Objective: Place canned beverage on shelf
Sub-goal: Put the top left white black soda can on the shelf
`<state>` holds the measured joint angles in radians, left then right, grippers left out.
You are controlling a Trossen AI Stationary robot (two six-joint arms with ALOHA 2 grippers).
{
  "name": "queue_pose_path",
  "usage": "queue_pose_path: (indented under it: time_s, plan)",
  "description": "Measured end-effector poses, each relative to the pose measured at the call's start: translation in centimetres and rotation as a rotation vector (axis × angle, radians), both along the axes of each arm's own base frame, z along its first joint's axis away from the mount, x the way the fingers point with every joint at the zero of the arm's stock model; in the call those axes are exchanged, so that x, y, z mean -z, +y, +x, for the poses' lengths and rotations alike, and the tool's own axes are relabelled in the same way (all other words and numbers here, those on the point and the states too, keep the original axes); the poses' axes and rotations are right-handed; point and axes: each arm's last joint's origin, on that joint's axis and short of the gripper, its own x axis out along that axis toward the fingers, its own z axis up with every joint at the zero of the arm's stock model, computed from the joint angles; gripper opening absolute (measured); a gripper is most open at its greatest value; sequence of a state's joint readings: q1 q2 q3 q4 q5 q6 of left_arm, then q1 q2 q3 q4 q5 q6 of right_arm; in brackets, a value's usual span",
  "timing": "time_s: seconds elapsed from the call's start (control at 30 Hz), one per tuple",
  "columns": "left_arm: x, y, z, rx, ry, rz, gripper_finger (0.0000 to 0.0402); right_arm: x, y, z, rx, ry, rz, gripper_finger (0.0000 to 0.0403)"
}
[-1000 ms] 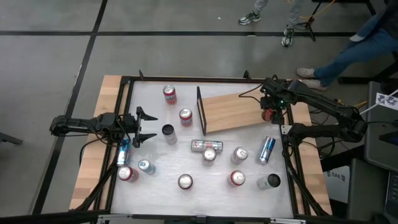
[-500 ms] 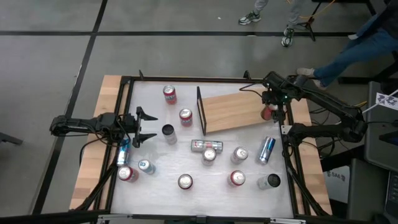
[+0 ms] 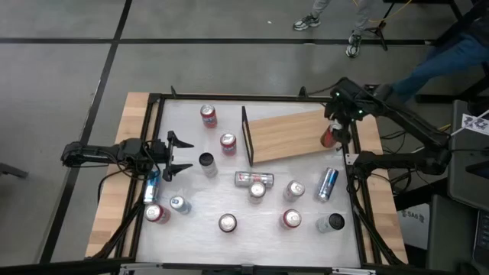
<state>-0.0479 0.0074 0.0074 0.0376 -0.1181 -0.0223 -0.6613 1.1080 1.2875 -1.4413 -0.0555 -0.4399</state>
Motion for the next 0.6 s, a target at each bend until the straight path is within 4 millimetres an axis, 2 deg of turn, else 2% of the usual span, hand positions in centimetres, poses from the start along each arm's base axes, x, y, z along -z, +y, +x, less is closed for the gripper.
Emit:
queue_pose_path:
  time_s: [0.3, 0.6]
  plan:
    - [-0.7, 0.0, -0.1, 0.0, -0.075, -0.004, 0.0345, -1.1, 0.2, 0.8, 0.113, -0.22, 0.188, 0.037]
    - [-2.1, 0.0, -0.3, 0.0, -0.218, -0.011, 0.0345, -1.4, -0.1, 1.3, 0.156, -0.297, 0.196, 0.037]
